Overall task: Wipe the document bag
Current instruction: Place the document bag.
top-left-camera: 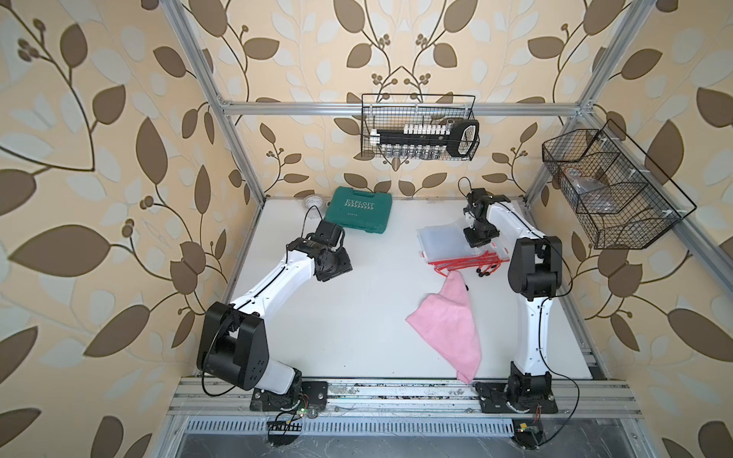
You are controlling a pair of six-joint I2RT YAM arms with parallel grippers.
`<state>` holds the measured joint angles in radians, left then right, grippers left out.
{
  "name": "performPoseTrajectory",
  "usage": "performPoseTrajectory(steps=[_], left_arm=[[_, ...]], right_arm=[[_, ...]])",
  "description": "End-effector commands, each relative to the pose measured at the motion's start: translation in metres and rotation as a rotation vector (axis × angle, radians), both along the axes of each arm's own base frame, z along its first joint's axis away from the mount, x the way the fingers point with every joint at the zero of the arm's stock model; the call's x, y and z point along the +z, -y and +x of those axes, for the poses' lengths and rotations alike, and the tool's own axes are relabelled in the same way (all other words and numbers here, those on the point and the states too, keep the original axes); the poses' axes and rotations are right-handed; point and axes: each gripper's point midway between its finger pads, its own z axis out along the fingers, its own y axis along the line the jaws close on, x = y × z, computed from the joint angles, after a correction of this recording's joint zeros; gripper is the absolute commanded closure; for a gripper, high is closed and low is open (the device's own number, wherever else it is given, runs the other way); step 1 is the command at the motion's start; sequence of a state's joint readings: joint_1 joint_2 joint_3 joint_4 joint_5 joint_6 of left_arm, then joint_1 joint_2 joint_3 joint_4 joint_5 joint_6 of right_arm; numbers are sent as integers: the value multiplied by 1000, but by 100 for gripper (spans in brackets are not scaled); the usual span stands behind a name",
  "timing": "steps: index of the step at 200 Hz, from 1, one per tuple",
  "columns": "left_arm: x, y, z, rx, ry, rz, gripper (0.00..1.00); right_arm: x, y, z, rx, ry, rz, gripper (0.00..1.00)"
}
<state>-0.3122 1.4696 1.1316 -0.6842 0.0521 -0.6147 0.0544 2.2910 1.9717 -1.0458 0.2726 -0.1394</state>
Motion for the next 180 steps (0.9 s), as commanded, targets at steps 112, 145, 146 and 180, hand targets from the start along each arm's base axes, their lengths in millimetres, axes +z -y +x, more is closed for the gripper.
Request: performPoseTrajectory(steps=[112, 145, 146, 180], left_arm=[[11, -4, 7, -55, 56, 7, 37], [33, -23, 9, -33, 131, 46, 33], [34, -24, 9, -30, 133, 48, 33], [43, -55, 13, 22, 213, 144, 16]], right_arm=[[70, 11, 1, -143, 224, -24, 2], [114, -18, -22, -213, 334, 91, 2], [115, -19, -23, -215, 335, 94, 2], [122, -60, -66, -188, 416, 195, 2]])
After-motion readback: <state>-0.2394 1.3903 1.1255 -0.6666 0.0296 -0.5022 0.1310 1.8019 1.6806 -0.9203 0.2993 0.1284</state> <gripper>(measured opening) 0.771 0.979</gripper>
